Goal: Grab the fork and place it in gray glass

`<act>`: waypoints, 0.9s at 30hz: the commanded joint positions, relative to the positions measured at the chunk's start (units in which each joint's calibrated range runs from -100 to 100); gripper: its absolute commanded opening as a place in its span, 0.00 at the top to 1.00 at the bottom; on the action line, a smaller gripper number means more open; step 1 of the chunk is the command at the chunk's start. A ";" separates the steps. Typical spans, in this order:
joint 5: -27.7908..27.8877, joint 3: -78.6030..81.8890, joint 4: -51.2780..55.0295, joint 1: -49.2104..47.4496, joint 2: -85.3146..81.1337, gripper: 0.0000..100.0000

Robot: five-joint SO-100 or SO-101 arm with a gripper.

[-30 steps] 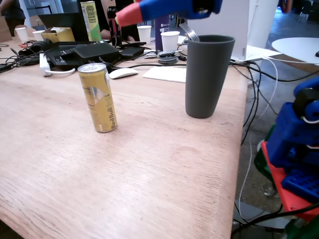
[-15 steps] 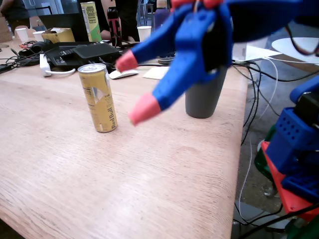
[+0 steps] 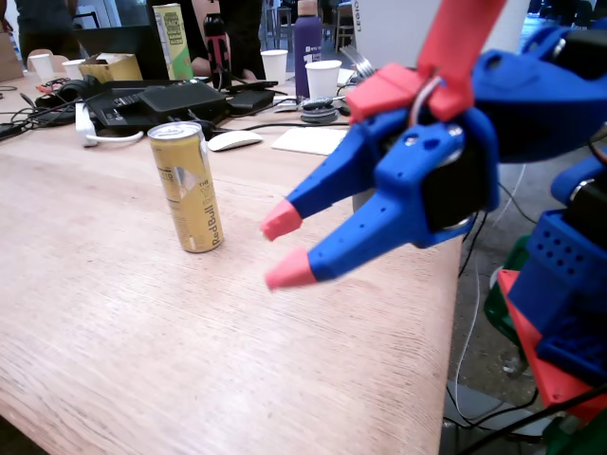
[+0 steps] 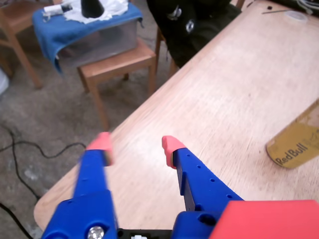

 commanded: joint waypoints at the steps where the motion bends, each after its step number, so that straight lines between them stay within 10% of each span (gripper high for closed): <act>1: 0.10 6.19 0.11 -0.33 -6.40 1.00; 16: 0.00 28.47 16.69 0.18 -34.36 1.00; 27: -3.91 28.37 18.91 20.65 -35.99 1.00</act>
